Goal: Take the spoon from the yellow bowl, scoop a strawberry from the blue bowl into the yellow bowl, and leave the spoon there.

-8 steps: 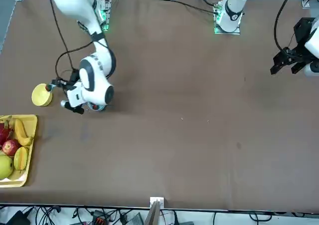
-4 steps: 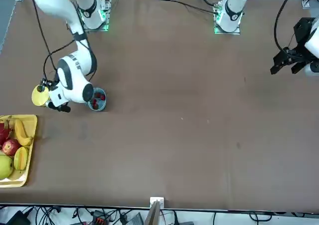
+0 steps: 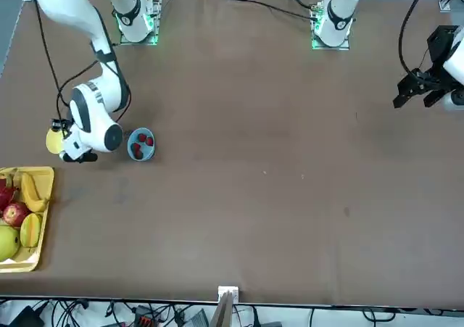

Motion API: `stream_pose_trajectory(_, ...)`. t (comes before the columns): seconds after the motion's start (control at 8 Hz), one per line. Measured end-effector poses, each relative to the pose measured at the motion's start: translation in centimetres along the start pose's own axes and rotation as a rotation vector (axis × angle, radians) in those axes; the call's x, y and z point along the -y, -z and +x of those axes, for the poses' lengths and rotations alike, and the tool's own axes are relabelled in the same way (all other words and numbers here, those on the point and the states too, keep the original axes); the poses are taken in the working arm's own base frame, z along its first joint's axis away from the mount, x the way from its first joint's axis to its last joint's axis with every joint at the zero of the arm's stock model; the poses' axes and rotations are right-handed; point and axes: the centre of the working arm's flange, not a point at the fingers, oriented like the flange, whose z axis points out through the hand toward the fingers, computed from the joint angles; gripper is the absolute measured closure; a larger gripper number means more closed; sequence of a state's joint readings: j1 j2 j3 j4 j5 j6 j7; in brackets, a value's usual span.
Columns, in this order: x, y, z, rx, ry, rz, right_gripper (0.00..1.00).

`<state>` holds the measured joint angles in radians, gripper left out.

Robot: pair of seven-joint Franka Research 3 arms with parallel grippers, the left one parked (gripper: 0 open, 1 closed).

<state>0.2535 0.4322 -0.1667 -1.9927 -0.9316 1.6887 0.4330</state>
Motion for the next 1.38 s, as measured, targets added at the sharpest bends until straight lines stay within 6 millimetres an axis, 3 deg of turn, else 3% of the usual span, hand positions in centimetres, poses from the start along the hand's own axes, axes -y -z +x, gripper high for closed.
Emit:
stream_pose_trajectory(0.62,2.4,-1.8,1.2,-0.012,0.297,0.016,0.89)
stream_pose_trajectory(1.12,0.4,-1.8,2.4,-0.032,0.575,0.027,0.89)
stream_pose_trajectory(1.38,0.6,-2.0,3.0,-0.031,0.657,0.025,0.89)
